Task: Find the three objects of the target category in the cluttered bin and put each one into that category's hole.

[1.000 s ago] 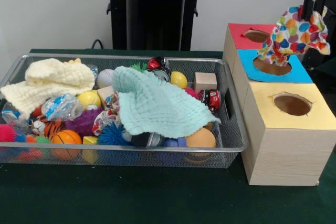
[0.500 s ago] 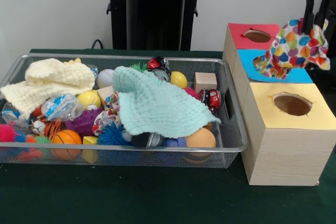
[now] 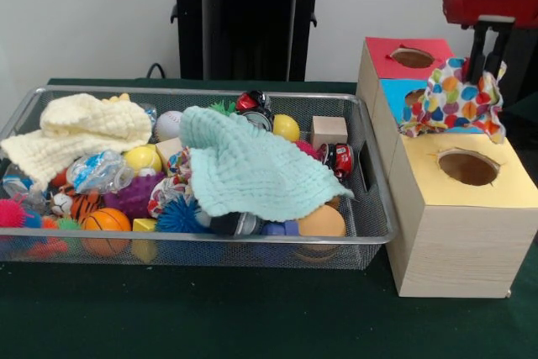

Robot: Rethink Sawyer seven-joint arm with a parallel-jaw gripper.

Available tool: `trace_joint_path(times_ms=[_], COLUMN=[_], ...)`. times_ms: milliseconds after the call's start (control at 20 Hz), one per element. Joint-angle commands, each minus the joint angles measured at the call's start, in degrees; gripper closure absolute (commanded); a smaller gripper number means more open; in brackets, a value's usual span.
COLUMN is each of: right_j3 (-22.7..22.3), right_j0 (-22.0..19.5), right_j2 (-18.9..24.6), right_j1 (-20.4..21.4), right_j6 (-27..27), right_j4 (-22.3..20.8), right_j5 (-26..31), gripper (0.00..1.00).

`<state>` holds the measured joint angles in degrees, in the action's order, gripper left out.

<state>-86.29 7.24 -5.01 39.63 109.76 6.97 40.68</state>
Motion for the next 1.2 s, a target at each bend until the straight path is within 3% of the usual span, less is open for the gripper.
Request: trace_joint_path(times_ms=[50, 650, 1200], right_j3=[0.60, 2.82, 2.23], right_j0=[-0.42, 1.48, 1.66], right_j2=[0.38, -1.44, -1.35], right_j1=[-3.65, -5.70, -7.14], right_j6=[12.57, 13.93, 13.19], right_j4=[1.26, 1.42, 2.27], right_j5=[-3.05, -2.60, -4.78], gripper=[1.00, 1.00, 1.00])
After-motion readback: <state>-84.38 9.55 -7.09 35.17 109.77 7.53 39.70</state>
